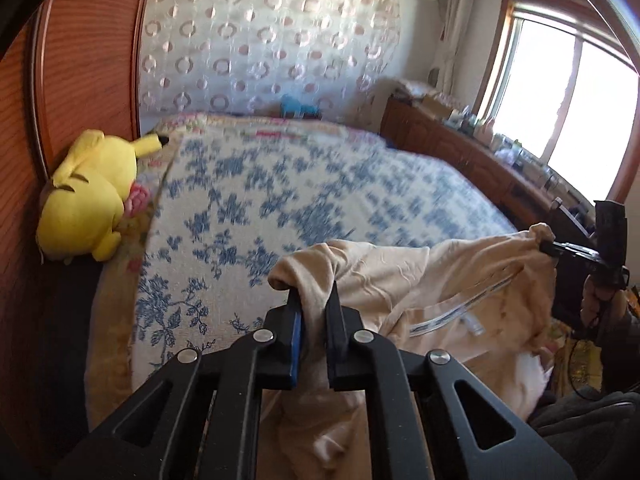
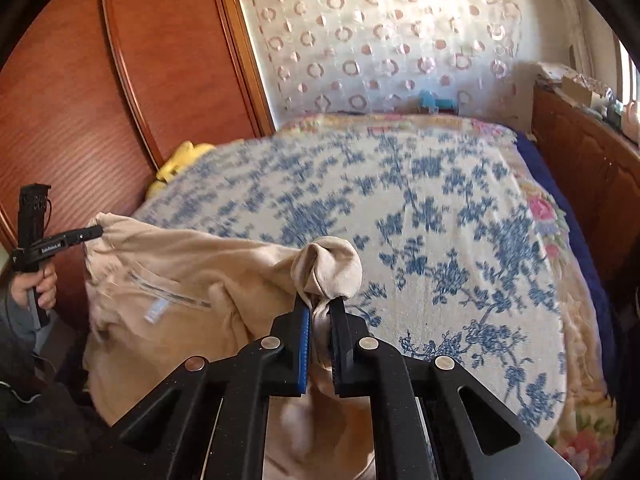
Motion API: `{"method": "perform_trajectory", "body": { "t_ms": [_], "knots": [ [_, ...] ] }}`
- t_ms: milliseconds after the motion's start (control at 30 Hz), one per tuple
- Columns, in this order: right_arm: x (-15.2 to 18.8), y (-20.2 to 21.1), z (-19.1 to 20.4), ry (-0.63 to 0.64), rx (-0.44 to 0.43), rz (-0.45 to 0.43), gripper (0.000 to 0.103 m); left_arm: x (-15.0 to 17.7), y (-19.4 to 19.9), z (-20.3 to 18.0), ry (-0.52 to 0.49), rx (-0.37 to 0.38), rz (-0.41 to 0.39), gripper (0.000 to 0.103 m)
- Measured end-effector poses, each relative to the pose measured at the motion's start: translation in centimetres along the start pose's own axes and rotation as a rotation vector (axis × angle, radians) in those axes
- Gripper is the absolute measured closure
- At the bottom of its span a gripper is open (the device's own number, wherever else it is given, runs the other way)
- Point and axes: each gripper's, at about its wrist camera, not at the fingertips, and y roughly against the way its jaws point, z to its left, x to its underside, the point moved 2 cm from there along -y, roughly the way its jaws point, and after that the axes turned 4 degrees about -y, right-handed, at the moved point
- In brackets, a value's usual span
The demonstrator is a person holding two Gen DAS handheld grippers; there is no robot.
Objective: Fold small clothes
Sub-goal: 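Lift the shirt with both grippers, fold it over, and open them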
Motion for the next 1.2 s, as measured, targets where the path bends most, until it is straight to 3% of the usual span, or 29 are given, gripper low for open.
{"method": "perform_trajectory", "body": {
  "t_ms": [400,600,767,867,1000,1133,1200],
  "knots": [
    [-0.8,13.1,2.9,0.059,-0.023,-0.215,0.095,-3.7,10.7,-2.6,-0.013,0.017,-0.228,0.094],
    [-3.0,19.9,4.0,0.095,-0.048,-0.358,0.095,-8.8,15.4,-4.3,-0.065,0.031,-0.357,0.094],
    [-7.5,24.7,4.6,0.179,-0.022,-0.468,0.095,-15.3,16.1,-4.5,-0.129,-0.027,-0.413,0.094],
    [-11.7,25.2,4.1,0.203,0.011,-0.494,0.095,-19.9,14.4,-4.2,-0.158,-0.075,-0.415,0.094],
    [-17.5,22.4,3.2,0.215,0.087,-0.481,0.095,-24.3,9.1,-3.9,-0.166,-0.129,-0.377,0.094],
    [-21.3,13.8,2.3,0.234,0.211,-0.387,0.095,-26.1,-0.6,-2.3,-0.176,-0.172,-0.275,0.093],
    [-22.0,7.7,1.3,0.228,0.249,-0.317,0.095,-25.9,-5.6,-1.2,-0.181,-0.177,-0.214,0.086]
  ]
}}
